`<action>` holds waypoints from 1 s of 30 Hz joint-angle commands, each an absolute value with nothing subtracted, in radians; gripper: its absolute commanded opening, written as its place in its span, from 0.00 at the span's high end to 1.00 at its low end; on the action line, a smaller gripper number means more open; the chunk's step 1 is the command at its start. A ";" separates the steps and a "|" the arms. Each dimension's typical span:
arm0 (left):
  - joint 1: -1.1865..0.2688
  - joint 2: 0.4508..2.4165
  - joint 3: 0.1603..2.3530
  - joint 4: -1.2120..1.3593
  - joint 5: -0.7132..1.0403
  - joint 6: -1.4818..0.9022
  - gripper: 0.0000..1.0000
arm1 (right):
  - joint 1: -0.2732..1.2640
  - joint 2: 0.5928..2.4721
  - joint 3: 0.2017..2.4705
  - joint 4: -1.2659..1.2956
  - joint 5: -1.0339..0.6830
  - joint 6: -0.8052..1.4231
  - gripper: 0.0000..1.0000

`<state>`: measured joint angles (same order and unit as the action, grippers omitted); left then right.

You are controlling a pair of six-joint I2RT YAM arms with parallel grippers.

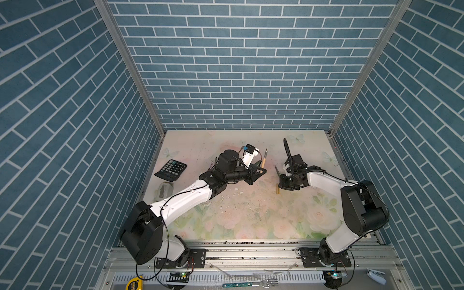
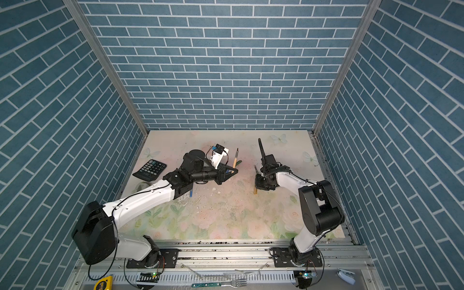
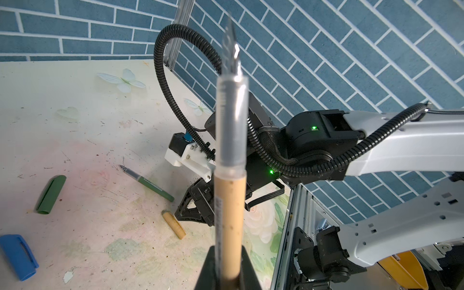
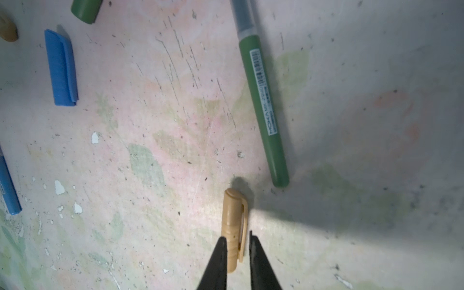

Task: Insert the pens into the pen caps
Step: 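Close the right gripper on the tan cap lying on the table, then lift the tan cap off the table with the right gripper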

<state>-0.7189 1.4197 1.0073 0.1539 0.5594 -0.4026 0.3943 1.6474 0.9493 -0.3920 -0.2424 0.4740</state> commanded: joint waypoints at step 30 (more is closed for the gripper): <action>-0.729 1.429 1.015 0.151 0.574 -0.383 1.00 | 0.449 1.808 1.056 -0.502 -0.049 0.427 0.76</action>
<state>-0.7212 1.4200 1.0073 0.1532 0.5663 -0.4011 0.4347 1.7649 1.0393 -0.4191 -0.1558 0.4610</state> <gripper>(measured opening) 0.135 0.233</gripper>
